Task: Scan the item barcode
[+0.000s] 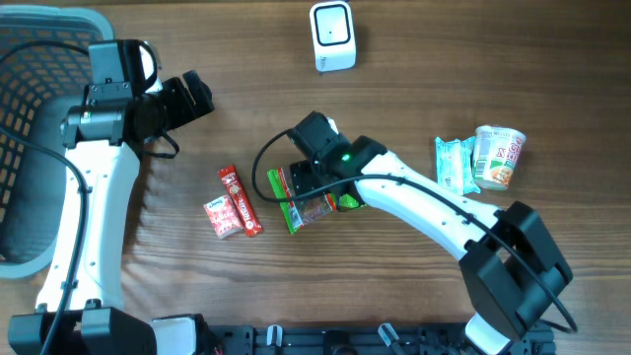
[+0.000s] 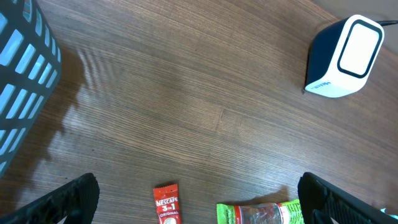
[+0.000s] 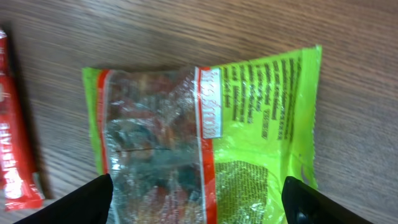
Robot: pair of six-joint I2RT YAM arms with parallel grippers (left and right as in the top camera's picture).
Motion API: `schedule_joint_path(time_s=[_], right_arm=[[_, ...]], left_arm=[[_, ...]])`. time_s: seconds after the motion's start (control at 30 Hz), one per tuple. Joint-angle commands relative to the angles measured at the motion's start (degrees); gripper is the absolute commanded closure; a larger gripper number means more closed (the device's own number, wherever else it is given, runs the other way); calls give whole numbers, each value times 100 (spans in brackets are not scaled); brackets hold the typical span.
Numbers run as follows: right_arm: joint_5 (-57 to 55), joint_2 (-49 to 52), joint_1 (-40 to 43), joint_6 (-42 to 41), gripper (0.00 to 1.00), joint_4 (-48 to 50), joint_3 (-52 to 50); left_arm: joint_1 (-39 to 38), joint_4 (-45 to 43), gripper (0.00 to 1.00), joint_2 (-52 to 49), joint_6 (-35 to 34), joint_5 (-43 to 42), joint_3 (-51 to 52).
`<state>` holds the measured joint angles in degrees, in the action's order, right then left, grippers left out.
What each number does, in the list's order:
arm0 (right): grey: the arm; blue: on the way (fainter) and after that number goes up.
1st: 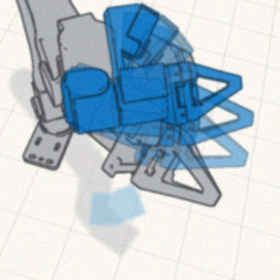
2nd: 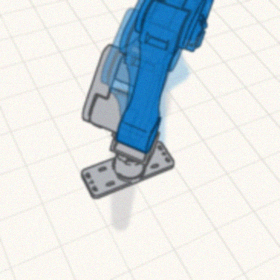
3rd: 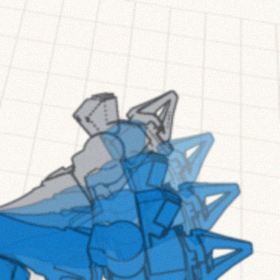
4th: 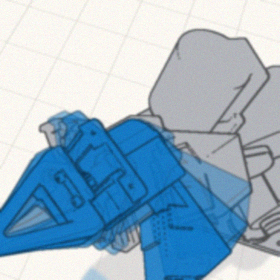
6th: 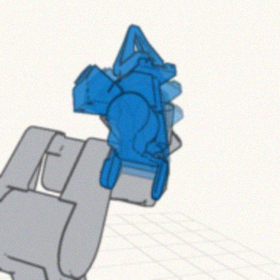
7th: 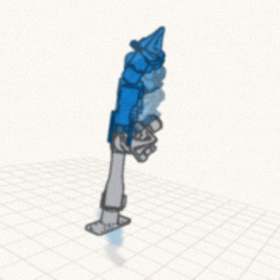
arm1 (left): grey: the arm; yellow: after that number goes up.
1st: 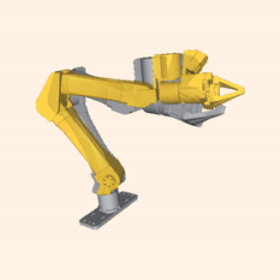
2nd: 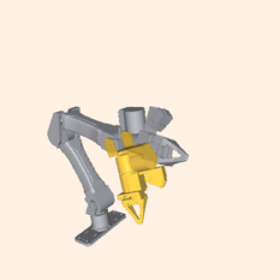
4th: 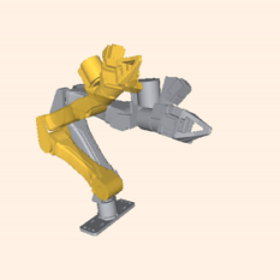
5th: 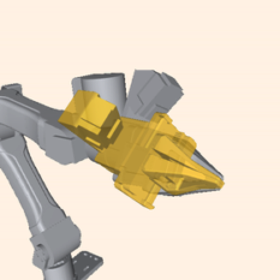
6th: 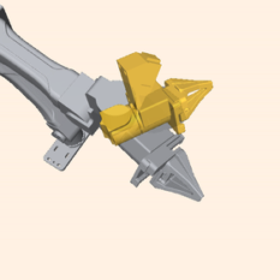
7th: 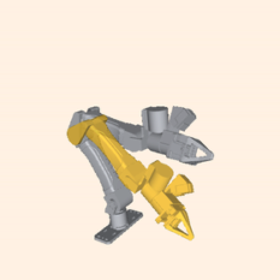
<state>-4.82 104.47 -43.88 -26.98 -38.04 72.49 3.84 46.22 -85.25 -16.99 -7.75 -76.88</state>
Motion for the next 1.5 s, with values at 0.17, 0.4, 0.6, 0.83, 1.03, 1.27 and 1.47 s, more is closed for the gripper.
schedule_joint_path(time_s=[0.17,0.4,0.6,0.83,1.03,1.27,1.47], right_arm=[[44,774,-4,68,9,439,-87],[42,1300,-4,149,0,520,-87],[70,1681,-4,133,18,542,-85],[356,1445,188,173,96,57,177],[789,461,424,778,2,-409,413],[-133,533,393,-4,0,-413,87],[94,1161,321,221,0,205,-101]], left_arm=[[42,-15,0,39,72,15,-33],[42,-15,0,39,72,15,-33],[42,-15,0,39,72,15,-33],[42,-15,0,39,72,15,-33],[42,-15,0,39,72,15,-33],[42,-15,0,39,72,15,-33],[42,-15,0,39,72,15,-33]])
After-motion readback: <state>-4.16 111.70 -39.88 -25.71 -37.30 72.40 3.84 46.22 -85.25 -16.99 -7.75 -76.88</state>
